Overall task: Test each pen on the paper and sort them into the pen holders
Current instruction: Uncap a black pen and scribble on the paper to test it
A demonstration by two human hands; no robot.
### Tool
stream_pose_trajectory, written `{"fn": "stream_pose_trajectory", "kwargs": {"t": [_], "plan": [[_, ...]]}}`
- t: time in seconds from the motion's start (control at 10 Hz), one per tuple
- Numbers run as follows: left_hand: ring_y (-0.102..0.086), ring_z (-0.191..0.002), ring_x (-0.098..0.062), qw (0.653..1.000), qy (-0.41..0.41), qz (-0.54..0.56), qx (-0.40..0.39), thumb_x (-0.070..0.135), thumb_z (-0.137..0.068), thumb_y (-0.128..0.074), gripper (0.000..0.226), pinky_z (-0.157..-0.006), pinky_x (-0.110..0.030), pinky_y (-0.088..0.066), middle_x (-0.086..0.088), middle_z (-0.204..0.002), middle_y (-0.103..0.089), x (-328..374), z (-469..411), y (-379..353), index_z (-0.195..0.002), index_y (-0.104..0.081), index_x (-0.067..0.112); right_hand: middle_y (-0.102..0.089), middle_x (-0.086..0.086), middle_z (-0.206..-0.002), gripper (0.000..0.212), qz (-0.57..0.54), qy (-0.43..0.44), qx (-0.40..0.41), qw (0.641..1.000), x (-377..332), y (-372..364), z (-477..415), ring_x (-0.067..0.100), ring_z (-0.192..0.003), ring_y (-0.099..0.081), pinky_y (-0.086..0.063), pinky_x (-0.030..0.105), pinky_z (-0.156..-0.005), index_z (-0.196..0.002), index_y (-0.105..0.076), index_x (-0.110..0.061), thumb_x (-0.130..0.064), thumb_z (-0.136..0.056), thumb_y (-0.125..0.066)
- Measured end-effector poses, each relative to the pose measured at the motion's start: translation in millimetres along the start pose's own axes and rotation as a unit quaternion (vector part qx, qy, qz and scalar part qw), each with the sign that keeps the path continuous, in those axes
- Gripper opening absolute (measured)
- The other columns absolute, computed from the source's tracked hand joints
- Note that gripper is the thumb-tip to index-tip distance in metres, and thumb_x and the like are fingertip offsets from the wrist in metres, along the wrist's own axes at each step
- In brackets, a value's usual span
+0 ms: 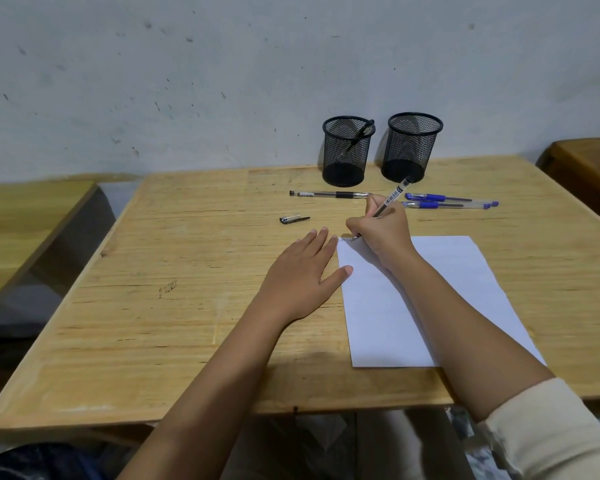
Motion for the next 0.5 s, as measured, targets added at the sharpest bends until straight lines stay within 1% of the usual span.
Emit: {"fn": "stream_pose_trajectory", "kwargs": {"t": [0.1,0.2,0.3,0.4,0.5], "plan": [[0.002,-0.146,-0.009,1.000,0.000,0.000,-0.001,0.055,-0.095,-0.024,0.064,-0.116,-0.027,0.000,0.006,-0.159,-0.002,-0.2,-0.5,0.1,-0.149,-0.009,0.025,-0.031,0.004,-0.059,0.034,0.002,-0.009,0.019,1.000,0.9,0.7,0.2,0.013,-0.055,-0.034,-0.034,0.023,-0.053,-0.061,-0.035,-0.012,0.002,-0.067,-0.066],[0.002,-0.146,-0.009,1.000,0.000,-0.002,-0.001,0.056,-0.095,-0.024,0.064,-0.115,-0.027,0.000,0.006,-0.159,-0.002,-0.3,-0.8,-0.4,-0.149,-0.008,0.025,-0.034,0.004,-0.059,0.035,-0.001,-0.015,0.022,1.000,2.6,0.8,-0.2,0.013,-0.057,-0.036,-0.036,0.022,-0.054,-0.061,-0.035,-0.013,0.002,-0.067,-0.066],[0.002,-0.146,-0.009,1.000,-0.002,0.001,-0.001,0.055,-0.095,-0.025,0.064,-0.116,-0.028,0.000,0.006,-0.159,-0.002,-0.4,-1.1,-0.4,-0.149,-0.009,0.025,-0.035,-0.004,-0.058,0.035,-0.010,-0.023,0.008,1.000,3.6,0.3,-0.4,0.000,-0.053,-0.037,-0.033,0.012,-0.044,-0.061,-0.035,-0.012,0.003,-0.067,-0.066],[0.003,-0.146,-0.008,1.000,-0.003,0.006,0.000,0.055,-0.095,-0.025,0.064,-0.116,-0.027,0.000,0.006,-0.159,-0.001,-0.9,0.0,-0.8,-0.149,-0.009,0.025,-0.031,0.001,-0.059,0.033,-0.001,-0.022,0.013,1.000,4.6,0.7,-1.3,0.009,-0.050,-0.033,-0.031,0.019,-0.047,-0.064,-0.036,-0.011,0.003,-0.067,-0.066],[0.002,-0.146,-0.008,1.000,-0.003,0.007,0.002,0.055,-0.095,-0.026,0.064,-0.116,-0.027,0.000,0.006,-0.159,-0.002,0.7,1.2,0.8,-0.149,-0.010,0.025,-0.035,0.002,-0.064,0.033,-0.035,-0.040,0.030,0.998,3.8,4.5,-0.1,0.010,-0.055,-0.038,-0.037,0.013,-0.047,-0.066,-0.037,-0.013,0.005,-0.068,-0.065]]}}
Point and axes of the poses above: each hand's wrist, its own z-axis away from the middle knuckle, its own y-axis out of the back of the hand, x = y × z, the point moved 4 cm from there along -z, towards the middle knuckle
